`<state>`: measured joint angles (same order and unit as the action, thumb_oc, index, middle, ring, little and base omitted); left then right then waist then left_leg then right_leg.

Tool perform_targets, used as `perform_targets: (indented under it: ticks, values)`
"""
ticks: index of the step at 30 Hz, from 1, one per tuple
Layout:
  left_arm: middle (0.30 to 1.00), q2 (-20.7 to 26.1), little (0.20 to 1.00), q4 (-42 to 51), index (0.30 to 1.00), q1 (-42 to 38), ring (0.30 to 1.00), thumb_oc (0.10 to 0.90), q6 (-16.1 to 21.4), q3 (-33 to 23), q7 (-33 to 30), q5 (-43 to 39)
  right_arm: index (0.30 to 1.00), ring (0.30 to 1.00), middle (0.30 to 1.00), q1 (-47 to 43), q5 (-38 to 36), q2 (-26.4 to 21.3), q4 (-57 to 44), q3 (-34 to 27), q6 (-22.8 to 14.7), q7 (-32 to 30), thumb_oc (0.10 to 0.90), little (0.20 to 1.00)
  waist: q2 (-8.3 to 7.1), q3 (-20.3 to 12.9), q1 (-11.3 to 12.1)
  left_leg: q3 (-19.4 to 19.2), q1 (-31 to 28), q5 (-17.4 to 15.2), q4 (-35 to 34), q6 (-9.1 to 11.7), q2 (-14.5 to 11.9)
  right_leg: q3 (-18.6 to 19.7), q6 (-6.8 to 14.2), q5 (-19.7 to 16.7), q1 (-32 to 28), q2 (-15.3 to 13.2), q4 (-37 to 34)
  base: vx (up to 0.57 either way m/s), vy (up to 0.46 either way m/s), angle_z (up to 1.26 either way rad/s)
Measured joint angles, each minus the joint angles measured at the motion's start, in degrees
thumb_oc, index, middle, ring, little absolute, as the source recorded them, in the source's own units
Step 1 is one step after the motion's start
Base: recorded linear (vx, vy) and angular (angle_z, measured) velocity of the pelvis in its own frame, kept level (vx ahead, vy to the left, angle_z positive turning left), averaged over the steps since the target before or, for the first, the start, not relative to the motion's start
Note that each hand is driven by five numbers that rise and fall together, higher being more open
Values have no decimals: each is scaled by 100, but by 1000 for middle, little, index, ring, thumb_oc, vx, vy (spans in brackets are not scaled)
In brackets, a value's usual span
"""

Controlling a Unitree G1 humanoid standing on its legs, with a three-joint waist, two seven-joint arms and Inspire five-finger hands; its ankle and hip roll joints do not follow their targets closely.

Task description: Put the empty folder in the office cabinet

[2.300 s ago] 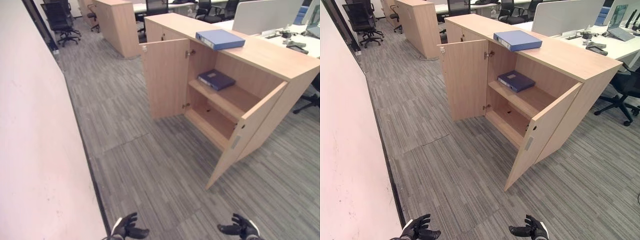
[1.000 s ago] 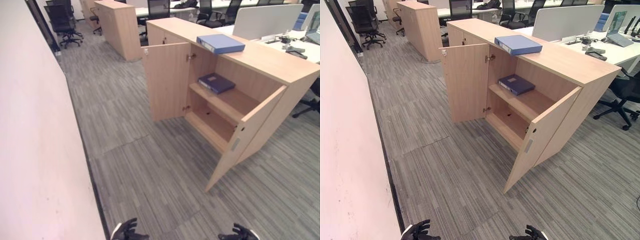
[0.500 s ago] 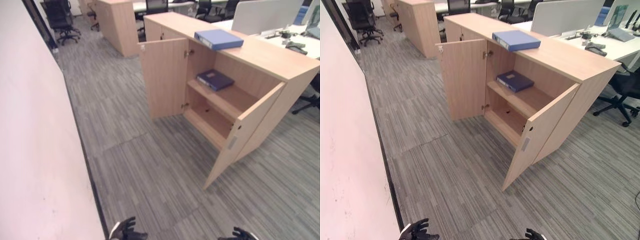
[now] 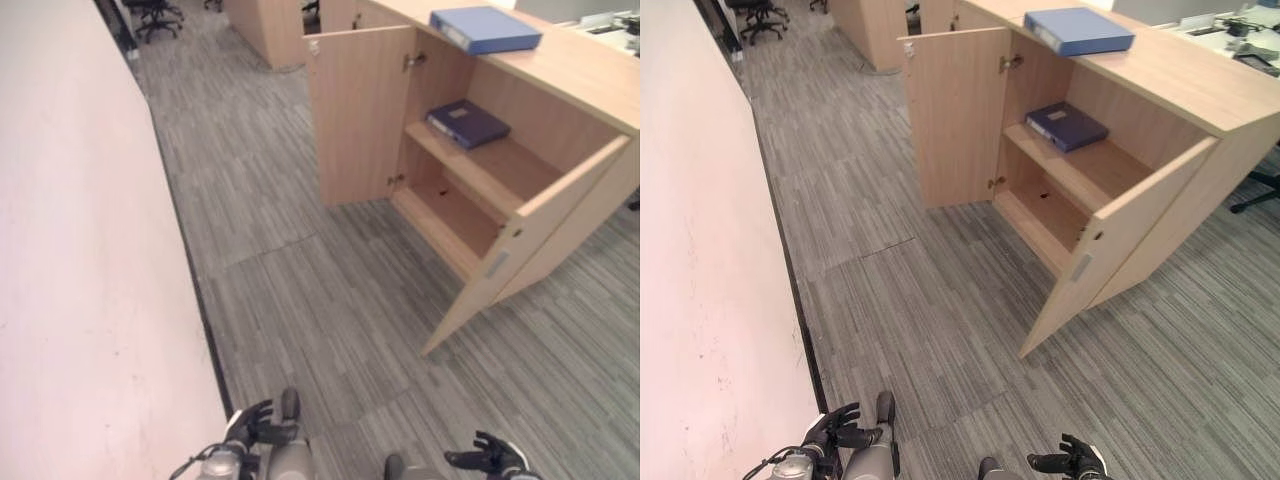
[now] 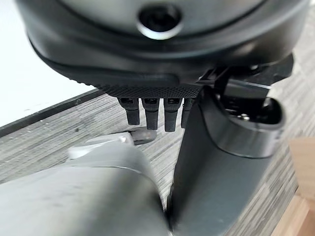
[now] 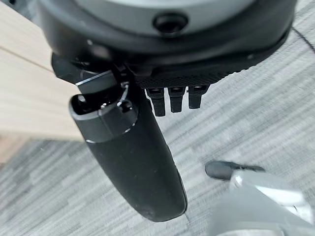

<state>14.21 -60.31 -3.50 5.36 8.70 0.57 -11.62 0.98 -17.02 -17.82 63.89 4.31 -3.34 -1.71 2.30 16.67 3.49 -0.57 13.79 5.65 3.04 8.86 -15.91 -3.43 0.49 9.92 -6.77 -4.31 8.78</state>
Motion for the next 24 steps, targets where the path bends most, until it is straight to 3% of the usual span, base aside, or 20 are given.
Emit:
perform_targets:
  ticks: [1, 2, 3, 4, 6, 7, 8, 9, 11, 12, 13, 15, 16, 18, 19, 20, 21, 22, 23, 24]
  values:
    - [900, -45, 900, -26, 900, 34, 900, 800, -15, -2, -9, 4, 900, 900, 900, 23, 0, -82, -38, 76, -20, 11, 800, 900, 66, -31, -18, 82, -132, -400, 216, -202, 50, 222, 231, 139, -55, -118, -9, 366, 257, -68]
    - [900, -132, 900, -94, 900, 94, 900, 800, -5, -34, -14, 6, 900, 900, 900, 52, 0, -177, -22, 144, -24, 4, 800, 900, 244, -136, 30, 218, -233, -712, 221, -293, 15, 382, 278, 164, -126, -122, 31, 373, 288, -76]
    - [900, -157, 900, -207, 900, 58, 900, 800, 1, -108, -14, 9, 900, 900, 900, 29, 1, -176, 11, 200, 0, -9, 800, 900, 239, -137, 85, 229, -248, -321, 332, -31, 104, 590, 341, 313, -31, -151, 292, 327, 320, -71]
    - [900, 34, 900, -174, 900, 46, 900, 800, 15, -216, -46, 7, 900, 900, 900, 69, 2, 101, 11, 225, 37, 8, 800, 900, -66, -91, 266, 60, -288, -221, 610, 31, 397, 847, 662, 872, 285, -212, 1582, 326, 321, -36]
    - [900, 271, 900, -143, 900, 161, 900, 800, 25, -213, -39, 8, 900, 900, 900, 174, 5, 370, 114, 250, 41, 83, 800, 900, -524, -285, 372, -102, -248, -285, 834, -197, 784, 935, 397, 947, 88, -428, 1475, 234, 332, -10]
    - [900, 341, 900, -165, 900, 188, 900, 800, 56, -310, -84, 4, 900, 900, 900, 59, 6, 495, 199, 249, 20, 94, 800, 900, -638, -309, 463, -241, -33, -410, 1240, -331, 907, 929, 389, 1034, -65, -645, 1086, 222, 406, -7]
    - [900, 326, 900, -148, 900, 174, 900, 800, 77, -337, -116, 18, 900, 900, 900, 25, 7, 508, 156, 243, -29, 100, 800, 900, -590, -335, 459, -221, 134, -566, 1498, -400, 909, 933, 364, 1050, -189, -677, 866, 275, 504, -2]
    - [900, 407, 900, -157, 900, 92, 900, 800, 89, -372, -132, 58, 900, 900, 900, -139, 8, 555, 151, 214, -50, 136, 800, 900, -640, -386, 472, -309, 565, -834, 2029, -383, 930, 906, 458, 1079, -273, -808, 379, 205, 373, 25]
    - [900, 303, 900, -269, 900, 109, 900, 800, 34, -295, -117, 107, 900, 900, 900, -204, 8, 513, 230, 168, -43, 132, 800, 900, -433, -483, 442, -389, 938, -1194, 2673, -584, 928, 721, 672, 882, -487, -901, -60, 202, 402, 22]
    - [900, 286, 900, -278, 900, 122, 900, 800, -2, -282, -125, 128, 900, 900, 900, -214, 12, 524, 255, 141, -27, 139, 800, 900, -479, -497, 447, -482, 988, -1329, 2771, -665, 1026, 707, 744, 752, -490, -993, -61, 249, 502, 22]
    - [900, 273, 900, -257, 900, 181, 900, 800, -37, -197, -123, 131, 900, 900, 900, -215, 14, 523, 295, 156, -22, 181, 800, 900, -502, -524, 420, -540, 989, -1289, 2716, -801, 1153, 686, 973, 561, -462, -1122, 0, 182, 342, 22]
    - [900, 268, 900, -266, 900, 170, 900, 800, -38, -152, -121, 133, 900, 900, 900, -229, 14, 543, 360, 148, -18, 194, 800, 900, -526, -533, 423, -556, 943, -1318, 2625, -876, 1273, 700, 1030, 347, -368, -1167, 160, 168, 333, 18]
    - [900, 285, 900, -257, 900, 198, 900, 800, -36, -52, -121, 141, 900, 900, 900, -218, 15, 554, 378, 152, 1, 198, 800, 900, -517, -555, 433, -570, 804, -1225, 2352, -1018, 1315, 755, 986, 201, 27, -1238, 961, 104, 216, 9]
    - [900, 278, 900, -262, 900, 149, 900, 800, -26, -76, -130, 131, 900, 900, 900, -242, 14, 609, 380, 125, -4, 180, 800, 900, -532, -570, 433, -637, 714, -1322, 2324, -1114, 1384, 826, 984, -283, 303, -1146, 1528, 102, 274, 3]
    - [900, 295, 900, -250, 900, 162, 900, 800, -27, -18, -129, 129, 900, 900, 900, -247, 15, 629, 371, 135, -13, 160, 800, 900, -530, -584, 383, -582, 677, -1273, 2232, -1125, 1369, 672, 995, -407, 446, -1185, 1853, 176, 510, 14]
    - [900, 301, 900, -265, 900, 174, 900, 800, -19, 48, -119, 132, 900, 900, 900, -250, 10, 628, 369, 187, -14, 171, 800, 900, -539, -621, 292, -612, 571, -1286, 2015, -1199, 1479, 692, 1079, -911, 642, -1131, 2020, 137, 403, 18]
    - [900, 291, 900, -289, 900, 197, 900, 800, -20, 57, -128, 133, 900, 900, 900, -297, 10, 630, 339, 232, -12, 169, 800, 900, -551, -616, 258, -578, 460, -1170, 1726, -1303, 1542, 814, 1170, -970, 800, -1059, 2280, 218, 504, 52]
    - [900, 325, 900, -292, 900, 134, 900, 800, -37, 28, -113, 129, 900, 900, 900, -312, 7, 682, 342, 268, -43, 173, 800, 900, -577, -620, 65, -340, 272, -805, 1189, -1264, 1595, 1305, 1398, -559, 1126, -459, 3091, 166, 266, 46]
    - [900, 315, 900, -257, 900, 85, 900, 800, -36, 8, -110, 123, 900, 900, 900, -314, 8, 683, 348, 278, -38, 175, 800, 900, -582, -605, 51, -338, 95, -754, 961, -1430, 1636, 1325, 1360, -385, 1294, -205, 3276, 166, 265, 25]
    - [900, 303, 900, -254, 900, 102, 900, 800, -33, 19, -123, 113, 900, 900, 900, -371, 7, 677, 365, 285, -29, 167, 800, 900, -595, -569, 110, -369, -155, -726, 663, -1497, 1664, 1075, 1275, -126, 1475, -128, 3410, 124, 95, -29]
